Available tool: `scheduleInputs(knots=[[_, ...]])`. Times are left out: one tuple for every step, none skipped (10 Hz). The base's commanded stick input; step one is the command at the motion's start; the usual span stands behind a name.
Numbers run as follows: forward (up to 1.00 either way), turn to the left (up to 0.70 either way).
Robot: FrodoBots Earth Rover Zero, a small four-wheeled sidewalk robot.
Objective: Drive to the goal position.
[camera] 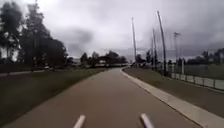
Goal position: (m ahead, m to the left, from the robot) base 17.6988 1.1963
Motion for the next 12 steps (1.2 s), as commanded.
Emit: scheduleInputs(knots=[[0.98,-0.09],[0.98,-0.08],[0.98,-0.04],[0.98,0.01],[0.98,0.01],[0.98,0.01],[0.98,0.01],[0.98,0.01],[0.98,0.01],[0.98,0.01],[0.98,0.01],[0.98,0.01]])
